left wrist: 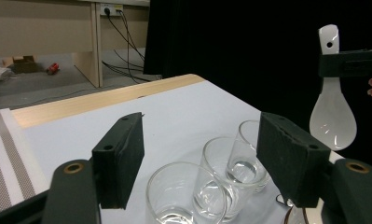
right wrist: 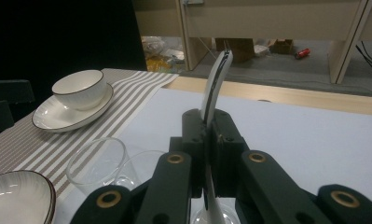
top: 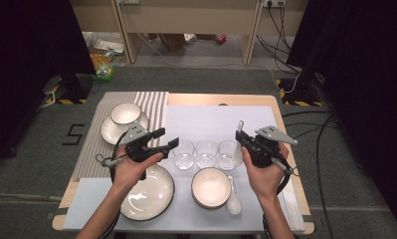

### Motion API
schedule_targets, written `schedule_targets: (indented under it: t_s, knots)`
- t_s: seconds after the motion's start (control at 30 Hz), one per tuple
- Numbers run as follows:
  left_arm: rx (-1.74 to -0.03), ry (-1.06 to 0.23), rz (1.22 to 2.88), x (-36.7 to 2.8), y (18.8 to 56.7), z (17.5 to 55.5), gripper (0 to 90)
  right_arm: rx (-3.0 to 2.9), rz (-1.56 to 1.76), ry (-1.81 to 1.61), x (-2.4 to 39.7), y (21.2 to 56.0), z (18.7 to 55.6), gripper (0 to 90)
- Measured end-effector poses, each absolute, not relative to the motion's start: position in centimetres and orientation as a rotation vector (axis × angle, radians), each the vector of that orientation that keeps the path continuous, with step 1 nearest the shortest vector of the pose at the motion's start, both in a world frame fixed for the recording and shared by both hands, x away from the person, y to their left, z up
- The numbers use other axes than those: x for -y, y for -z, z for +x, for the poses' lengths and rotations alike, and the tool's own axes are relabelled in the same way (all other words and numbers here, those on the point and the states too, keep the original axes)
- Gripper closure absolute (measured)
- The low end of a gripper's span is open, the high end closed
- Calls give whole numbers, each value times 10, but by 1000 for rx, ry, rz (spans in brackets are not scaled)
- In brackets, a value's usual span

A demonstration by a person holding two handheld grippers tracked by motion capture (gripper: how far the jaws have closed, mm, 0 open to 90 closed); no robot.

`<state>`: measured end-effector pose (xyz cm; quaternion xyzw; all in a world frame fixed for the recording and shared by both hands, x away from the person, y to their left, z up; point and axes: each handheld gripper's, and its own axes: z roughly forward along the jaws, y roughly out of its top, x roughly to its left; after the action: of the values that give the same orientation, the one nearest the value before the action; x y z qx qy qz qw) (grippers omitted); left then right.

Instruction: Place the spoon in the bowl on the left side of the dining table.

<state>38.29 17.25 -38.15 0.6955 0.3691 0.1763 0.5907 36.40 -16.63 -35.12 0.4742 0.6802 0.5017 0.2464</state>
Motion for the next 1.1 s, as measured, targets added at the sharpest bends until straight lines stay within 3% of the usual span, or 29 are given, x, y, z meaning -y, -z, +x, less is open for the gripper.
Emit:
schedule_targets:
  t_s: [1.1]
  knots:
    - [-754, -411, 1609, -139, 320, 409, 311, -1838, 1162, -1443, 138, 338, 378, 862]
